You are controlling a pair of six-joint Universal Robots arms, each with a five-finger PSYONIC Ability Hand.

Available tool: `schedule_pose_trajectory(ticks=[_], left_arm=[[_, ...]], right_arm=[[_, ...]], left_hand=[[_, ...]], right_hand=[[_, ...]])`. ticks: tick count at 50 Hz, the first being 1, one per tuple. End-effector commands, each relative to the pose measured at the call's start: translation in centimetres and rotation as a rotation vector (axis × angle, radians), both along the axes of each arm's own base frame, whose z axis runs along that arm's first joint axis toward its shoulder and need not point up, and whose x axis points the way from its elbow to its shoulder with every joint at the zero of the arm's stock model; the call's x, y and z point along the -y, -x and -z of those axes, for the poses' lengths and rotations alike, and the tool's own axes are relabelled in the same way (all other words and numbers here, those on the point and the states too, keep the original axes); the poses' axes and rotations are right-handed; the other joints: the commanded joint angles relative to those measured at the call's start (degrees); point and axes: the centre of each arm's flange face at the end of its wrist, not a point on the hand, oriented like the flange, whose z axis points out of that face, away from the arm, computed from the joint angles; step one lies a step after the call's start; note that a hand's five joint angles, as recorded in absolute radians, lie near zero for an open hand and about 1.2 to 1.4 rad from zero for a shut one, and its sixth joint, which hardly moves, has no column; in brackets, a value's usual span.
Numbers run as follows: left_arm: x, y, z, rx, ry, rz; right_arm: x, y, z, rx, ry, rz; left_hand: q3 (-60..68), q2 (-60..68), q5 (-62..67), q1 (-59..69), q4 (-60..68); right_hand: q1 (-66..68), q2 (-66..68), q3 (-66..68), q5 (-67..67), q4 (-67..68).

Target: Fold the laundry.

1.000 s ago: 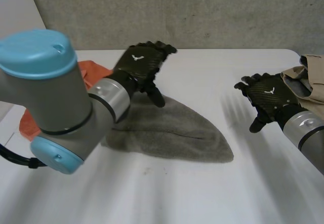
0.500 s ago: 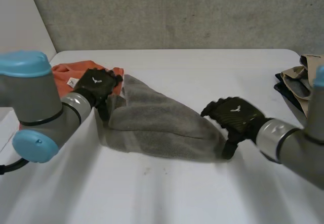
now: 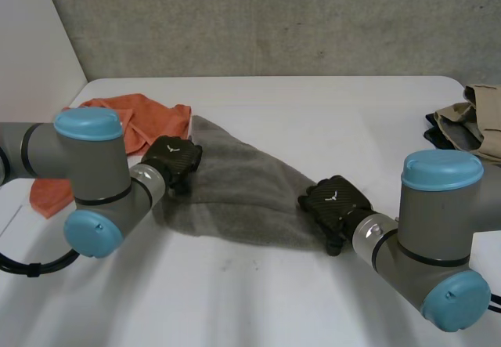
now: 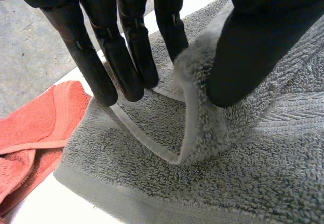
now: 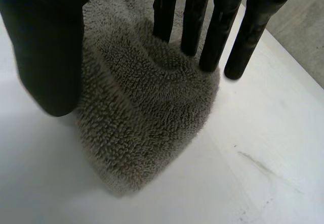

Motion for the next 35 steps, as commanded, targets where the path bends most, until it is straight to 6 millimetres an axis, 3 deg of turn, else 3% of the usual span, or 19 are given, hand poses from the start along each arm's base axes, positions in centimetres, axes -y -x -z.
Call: schedule_pose_trajectory(ticks=[1, 6, 9, 12, 20, 24, 28, 29, 30, 31, 35], left_arm=[[-0.1, 0.2, -0.3, -0.008, 0.007, 0.004], [-0.6, 1.0, -0.7, -0.028, 0.015, 0.022], [-1.1, 1.5, -1.2, -0.043, 0.023, 0.031], [-1.5, 1.5, -2.9, -0.068, 0.047, 0.031], [-2.5, 1.3, -5.3, -0.105, 0.082, 0.033], [-2.6, 1.2, -5.9, -0.111, 0.094, 0.032], [-2.5, 1.1, -6.1, -0.113, 0.099, 0.029], [-2.5, 1.1, -6.2, -0.113, 0.1, 0.027], [-2.5, 1.0, -6.2, -0.113, 0.1, 0.027], [-2.5, 1.0, -6.2, -0.113, 0.1, 0.026], [-2.6, 1.2, -6.0, -0.111, 0.096, 0.035]], right_arm=[[0.4, 0.1, -0.2, 0.008, 0.013, 0.009], [-0.2, 0.6, -0.5, 0.004, 0.0, 0.008], [-1.6, 1.3, -1.8, -0.007, -0.017, -0.001], [-3.7, 2.2, -3.0, -0.064, -0.058, -0.037], [-7.8, 4.9, -5.4, -0.159, -0.344, -0.144], [-10.0, 4.6, -6.6, -0.095, -0.455, -0.235], [-10.6, 4.1, -7.1, -0.016, -0.517, -0.279], [-10.4, 4.0, -7.3, -0.002, -0.513, -0.281], [-10.3, 3.9, -7.6, 0.009, -0.502, -0.282], [-9.8, 3.8, -7.9, 0.016, -0.48, -0.28], [-8.3, 3.4, -8.8, 0.031, -0.407, -0.269]], left_hand=[[23.4, 23.3, 24.0, 23.0, 23.7], [15.5, 15.4, 16.1, 15.2, 15.8], [-7.8, -7.9, -7.2, -8.2, -7.5], [-15.6, -15.7, -15.0, -16.0, -15.3], [-20.5, -20.6, -19.9, -20.8, -20.2], [-22.3, -22.4, -21.8, -22.7, -22.1], [-23.2, -23.3, -22.6, -23.5, -22.9], [-23.2, -23.3, -22.6, -23.5, -22.9], [-23.2, -23.3, -22.6, -23.5, -22.9], [-23.2, -23.3, -22.6, -23.5, -22.9], [-25.4, -25.5, -24.8, -25.7, -25.1]], right_hand=[[51.3, 45.6, 46.6, 47.7, 46.7], [51.3, 45.7, 46.7, 47.8, 46.7], [51.3, 45.7, 46.7, 47.8, 46.7], [51.3, 45.7, 46.7, 47.8, 46.7], [51.3, 45.7, 46.7, 47.8, 46.7], [51.3, 45.7, 46.7, 47.8, 46.7], [51.3, 45.7, 46.7, 47.8, 46.7], [42.7, 37.1, 38.1, 39.2, 38.1], [22.2, 16.5, 17.5, 18.6, 17.6], [-8.7, -14.3, -13.4, -12.3, -13.3], [-12.0, -17.7, -16.7, -15.6, -16.6]])
